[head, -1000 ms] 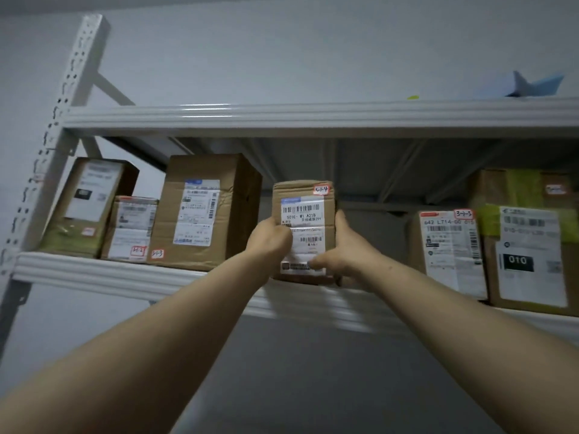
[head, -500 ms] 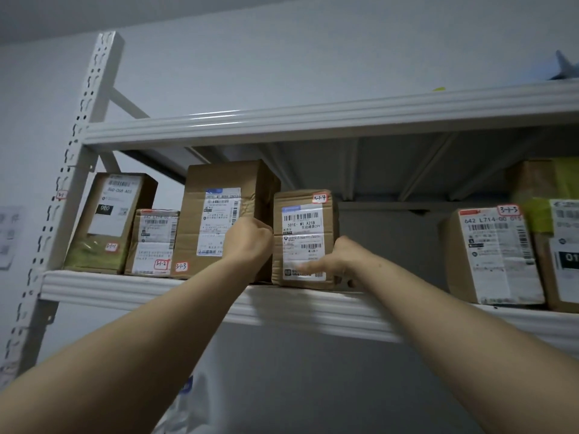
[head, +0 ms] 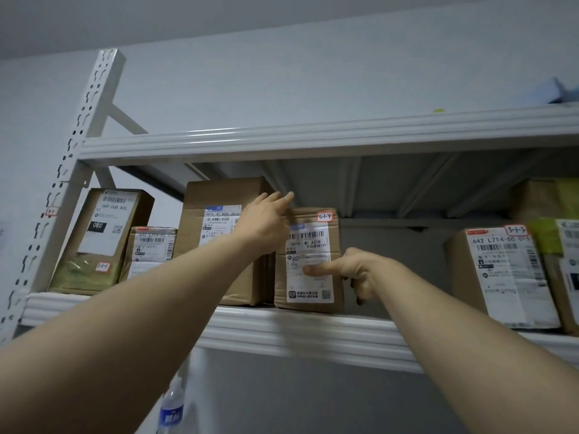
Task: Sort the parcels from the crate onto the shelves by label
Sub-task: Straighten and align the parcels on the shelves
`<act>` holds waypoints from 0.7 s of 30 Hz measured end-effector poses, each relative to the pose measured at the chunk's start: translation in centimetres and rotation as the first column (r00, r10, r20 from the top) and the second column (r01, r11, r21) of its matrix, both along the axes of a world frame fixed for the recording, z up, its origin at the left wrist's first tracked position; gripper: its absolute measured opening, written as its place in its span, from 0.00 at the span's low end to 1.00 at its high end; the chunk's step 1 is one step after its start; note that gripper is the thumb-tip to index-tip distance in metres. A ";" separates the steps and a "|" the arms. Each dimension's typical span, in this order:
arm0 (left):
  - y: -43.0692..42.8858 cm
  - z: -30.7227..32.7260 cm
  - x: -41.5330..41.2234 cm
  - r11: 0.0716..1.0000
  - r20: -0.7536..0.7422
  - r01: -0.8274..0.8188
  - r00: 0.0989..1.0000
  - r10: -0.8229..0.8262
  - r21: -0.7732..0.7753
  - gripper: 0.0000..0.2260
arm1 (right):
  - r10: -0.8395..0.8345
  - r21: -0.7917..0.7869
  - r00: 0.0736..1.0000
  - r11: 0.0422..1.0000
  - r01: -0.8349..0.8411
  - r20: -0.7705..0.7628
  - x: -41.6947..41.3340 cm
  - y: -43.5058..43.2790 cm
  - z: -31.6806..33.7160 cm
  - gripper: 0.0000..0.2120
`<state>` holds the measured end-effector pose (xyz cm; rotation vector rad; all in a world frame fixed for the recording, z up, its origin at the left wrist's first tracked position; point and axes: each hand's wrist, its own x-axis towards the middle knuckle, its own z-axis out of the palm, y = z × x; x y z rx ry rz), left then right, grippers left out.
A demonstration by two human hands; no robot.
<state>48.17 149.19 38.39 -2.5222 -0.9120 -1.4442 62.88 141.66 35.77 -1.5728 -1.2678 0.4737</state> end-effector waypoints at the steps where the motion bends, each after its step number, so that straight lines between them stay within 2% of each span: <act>1: 0.0 0.4 0.1 1.000 -0.035 -0.014 0.999 0.014 0.009 0.32 | 0.021 0.016 1.000 1.000 -0.021 -0.020 0.0 -0.1 0.0 0.14; 6: 0.4 0.9 0.2 0.998 -0.133 -0.057 0.990 0.057 0.007 0.29 | -0.009 -0.018 0.999 1.000 0.008 -0.032 -0.5 1.1 -0.2 0.14; 13: 0.7 0.7 0.0 0.997 -0.095 -0.071 0.993 0.070 -0.006 0.28 | 0.042 -0.044 0.997 0.998 -0.045 -0.067 -1.4 2.2 -0.5 0.13; 16: 0.4 0.6 0.2 0.994 -0.091 -0.108 0.990 0.110 0.020 0.28 | 0.051 -0.023 0.996 0.998 -0.053 -0.075 -1.8 1.5 -0.7 0.09; 17: 0.2 0.6 0.3 0.993 -0.058 -0.109 0.992 0.112 0.049 0.28 | 0.029 -0.014 0.998 0.999 -0.030 -0.053 -1.9 1.1 -0.8 0.11; 18: -0.1 0.5 0.6 0.992 -0.005 -0.094 0.996 0.094 0.089 0.28 | -0.004 -0.003 1.000 1.000 0.004 -0.023 -2.0 0.5 -0.8 0.17; 20: -1.0 0.4 1.7 0.980 0.112 -0.030 0.994 0.008 0.197 0.28 | -0.063 0.070 0.998 0.996 0.063 0.002 -1.8 -0.7 -0.5 0.38; 21: -1.8 0.3 2.5 0.968 0.164 0.010 0.985 -0.053 0.250 0.28 | -0.094 0.142 0.995 0.986 0.091 0.014 -1.4 -1.2 -0.4 0.42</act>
